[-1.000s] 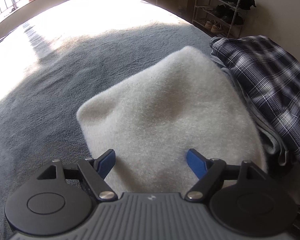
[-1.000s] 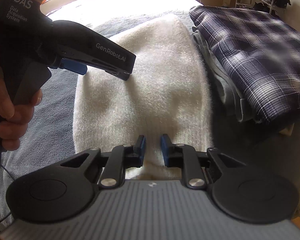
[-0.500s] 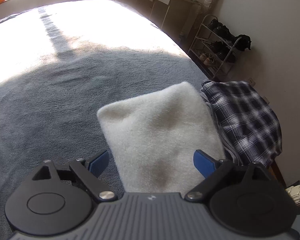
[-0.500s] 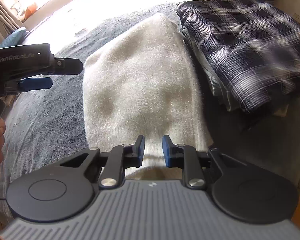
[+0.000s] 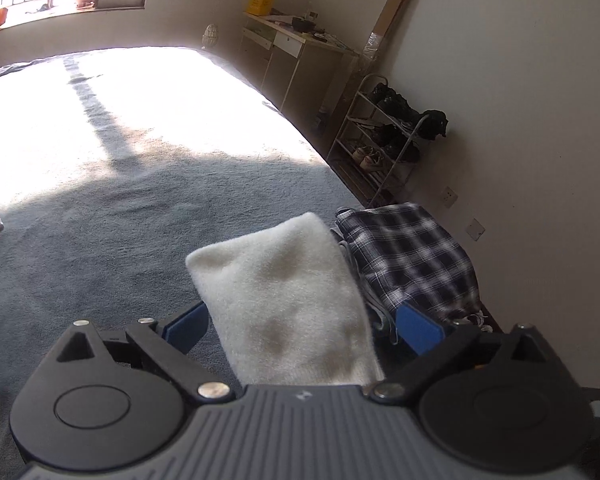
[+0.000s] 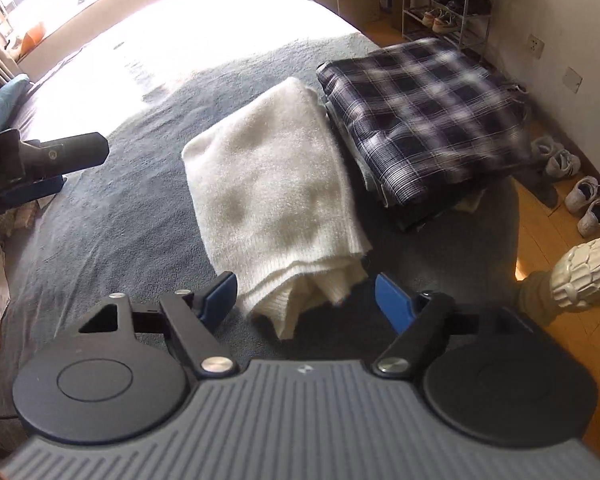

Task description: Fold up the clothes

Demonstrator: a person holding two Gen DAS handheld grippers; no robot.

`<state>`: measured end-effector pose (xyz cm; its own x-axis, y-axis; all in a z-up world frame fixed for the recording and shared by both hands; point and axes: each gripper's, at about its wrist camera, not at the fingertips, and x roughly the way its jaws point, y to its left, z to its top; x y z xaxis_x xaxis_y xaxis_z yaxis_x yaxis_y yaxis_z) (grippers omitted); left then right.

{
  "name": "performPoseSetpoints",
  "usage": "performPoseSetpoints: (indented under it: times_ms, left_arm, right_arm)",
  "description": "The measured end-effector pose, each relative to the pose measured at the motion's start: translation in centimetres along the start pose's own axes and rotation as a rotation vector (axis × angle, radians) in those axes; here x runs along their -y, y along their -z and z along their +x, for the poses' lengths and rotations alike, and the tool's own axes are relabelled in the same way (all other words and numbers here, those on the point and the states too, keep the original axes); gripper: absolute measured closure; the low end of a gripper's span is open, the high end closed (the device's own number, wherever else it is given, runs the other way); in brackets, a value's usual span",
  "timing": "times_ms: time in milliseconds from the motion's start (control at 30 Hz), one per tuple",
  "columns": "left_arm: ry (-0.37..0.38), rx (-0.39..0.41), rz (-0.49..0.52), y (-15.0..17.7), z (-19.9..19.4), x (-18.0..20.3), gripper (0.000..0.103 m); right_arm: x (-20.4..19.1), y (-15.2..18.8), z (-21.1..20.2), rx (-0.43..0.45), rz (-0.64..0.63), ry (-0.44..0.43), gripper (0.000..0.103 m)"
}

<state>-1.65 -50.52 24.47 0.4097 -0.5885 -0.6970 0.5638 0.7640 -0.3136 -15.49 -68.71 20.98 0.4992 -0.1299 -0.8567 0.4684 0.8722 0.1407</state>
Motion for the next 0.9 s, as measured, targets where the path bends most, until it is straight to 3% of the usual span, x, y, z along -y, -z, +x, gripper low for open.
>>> performPoseSetpoints:
  times_ms: [133, 233, 333, 433, 667, 900]
  left_arm:
    - [0.01, 0.034, -0.004, -1.1, -2.9, -0.4, 0.0]
    - [-0.003, 0.047, 0.038, -2.0, -4.5, -0.4, 0.0]
    - [-0.012, 0.057, 0.052, -3.0, -5.8, -0.4, 0.0]
    - [-0.028, 0.051, 0.052, -3.8, -6.6, -0.4, 0.0]
    - [-0.047, 0.058, 0.046, -5.3, -8.0, -0.1, 0.0]
    - [-0.003, 0.093, 0.057, -6.7, -9.2, -0.4, 0.0]
  right_arm:
    - [0.3, -0.3, -4.7, 0.105, -0.013, 0.057, 0.017]
    - [1.0, -0.3, -7.8, 0.188, 0.032, 0.042, 0.014]
    - [1.6, 0.0, -10.8, 0.269, 0.034, 0.04, 0.001]
    - [2.0, 0.8, -13.5, 0.347, 0.005, 0.037, 0.001]
    - [4.2, 2.5, -17.0, 0.383, 0.009, 0.126, 0.001]
    - [6.1, 3.5, -20.4, 0.395, 0.145, 0.17, 0.001]
